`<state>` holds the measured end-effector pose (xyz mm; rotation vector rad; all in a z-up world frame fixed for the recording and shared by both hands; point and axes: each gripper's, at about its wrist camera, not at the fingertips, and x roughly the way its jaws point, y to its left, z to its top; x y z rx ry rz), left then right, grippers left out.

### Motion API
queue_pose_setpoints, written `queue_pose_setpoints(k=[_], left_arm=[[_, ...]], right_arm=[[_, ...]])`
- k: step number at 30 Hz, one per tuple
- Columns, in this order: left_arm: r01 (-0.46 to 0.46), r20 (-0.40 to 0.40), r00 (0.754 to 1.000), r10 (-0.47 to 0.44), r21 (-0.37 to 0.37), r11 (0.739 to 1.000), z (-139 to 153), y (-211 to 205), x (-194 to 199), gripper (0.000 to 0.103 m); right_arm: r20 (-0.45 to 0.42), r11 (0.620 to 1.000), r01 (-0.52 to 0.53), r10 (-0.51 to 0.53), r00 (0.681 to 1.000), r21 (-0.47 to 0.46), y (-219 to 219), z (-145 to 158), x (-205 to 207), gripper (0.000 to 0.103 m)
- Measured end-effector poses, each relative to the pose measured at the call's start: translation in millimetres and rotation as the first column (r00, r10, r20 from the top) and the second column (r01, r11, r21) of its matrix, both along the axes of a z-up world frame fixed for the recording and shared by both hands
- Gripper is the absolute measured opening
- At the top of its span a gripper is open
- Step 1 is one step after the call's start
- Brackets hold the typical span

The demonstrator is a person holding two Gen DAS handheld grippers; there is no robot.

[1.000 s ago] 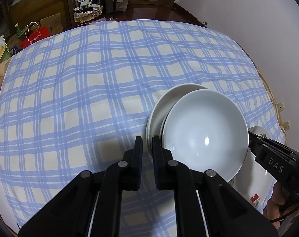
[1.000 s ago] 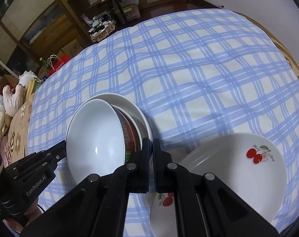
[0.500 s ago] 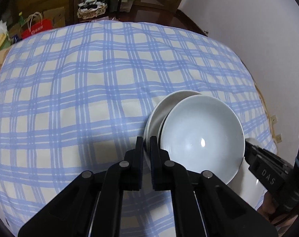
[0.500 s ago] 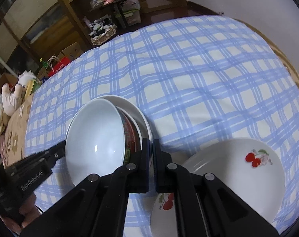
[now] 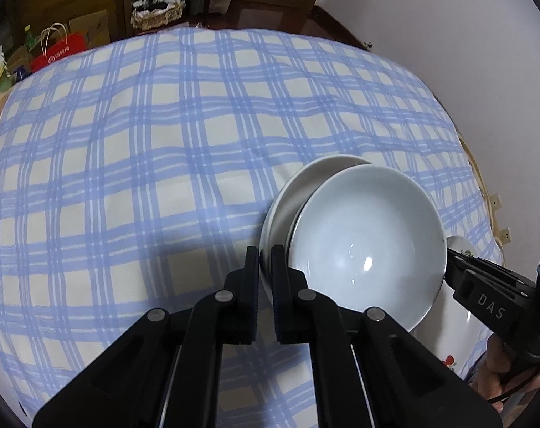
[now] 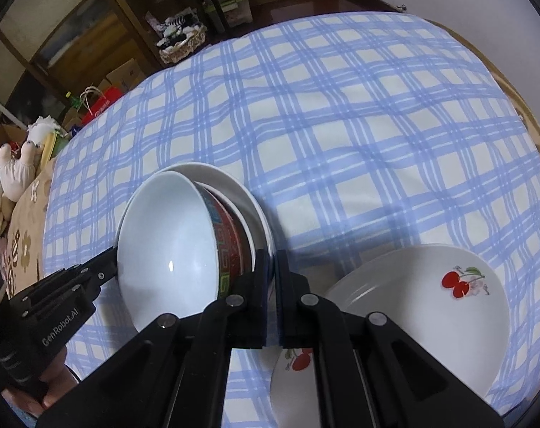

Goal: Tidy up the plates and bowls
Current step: 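Carry the bowl stack over the cherry plates and lower it onto them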

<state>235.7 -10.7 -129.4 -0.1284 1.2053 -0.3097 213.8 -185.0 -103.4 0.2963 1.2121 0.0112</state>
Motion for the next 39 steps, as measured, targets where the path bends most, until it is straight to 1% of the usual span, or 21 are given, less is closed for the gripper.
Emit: queue_pose_setpoints(k=[3,5,7,10,15,17,21,25,27,32,39], left_arm=[[0.011,0.01,1.0,-0.011,0.021,1.0,0.8,-3.5,-3.4,0.006],[-0.002,0.009,1.0,0.002,0.031,1.0,0.3,-3.8,-3.3,0.006],[-0.02,0.017,1.0,0.02,0.008,1.0,-1.9,-0.2,-3.1,0.006],[-0.04,0.007,0.999,0.041,-0.06,0.997,-3.4,9.0,0.4,0.006],[-0.063,-0.008,0.998,0.062,-0.091,0.994,-2.8,13.7,3.1,0.005],[-0.07,-0.021,0.997,0.068,-0.104,0.992,-3.6,16.0,4.8,0.005],[-0.054,-0.014,0.999,0.052,-0.092,0.994,-1.7,16.0,3.4,0.004],[-0.046,-0.022,0.999,0.044,-0.101,0.994,-1.3,18.6,3.8,0.004],[-0.04,-0.015,0.999,0.039,-0.096,0.995,-1.3,18.6,4.0,0.004],[-0.014,0.017,1.0,0.015,-0.075,0.997,2.4,16.3,0.2,0.004],[-0.017,0.042,0.999,0.02,-0.067,0.998,9.1,15.2,-3.8,0.004]], right_arm=[[-0.019,0.998,0.017,-0.016,1.0,0.054,-8.3,-4.3,-0.9,0.006],[-0.015,0.999,0.015,-0.015,1.0,0.038,-4.7,-2.4,-1.7,0.006],[-0.003,1.0,0.013,-0.013,1.0,0.016,-0.4,-0.8,-1.3,0.006],[0.015,1.0,0.03,-0.03,0.999,0.006,0.4,1.2,-2.2,0.006],[0.008,0.999,0.039,-0.039,0.999,0.005,2.1,8.4,0.1,0.006],[0.009,1.0,0.024,-0.024,1.0,-0.007,5.1,11.3,1.2,0.006],[0.015,1.0,0.016,-0.016,1.0,0.001,5.6,15.1,1.6,0.006],[0.009,1.0,0.026,-0.026,1.0,0.002,5.6,15.4,-0.2,0.006],[0.016,1.0,0.018,-0.018,1.0,-0.007,7.3,17.4,-1.4,0.006],[0.006,0.999,0.043,-0.043,0.999,0.021,3.2,16.9,-5.2,0.006],[0.027,0.999,0.039,-0.04,0.999,0.019,7.2,20.1,-9.8,0.006]])
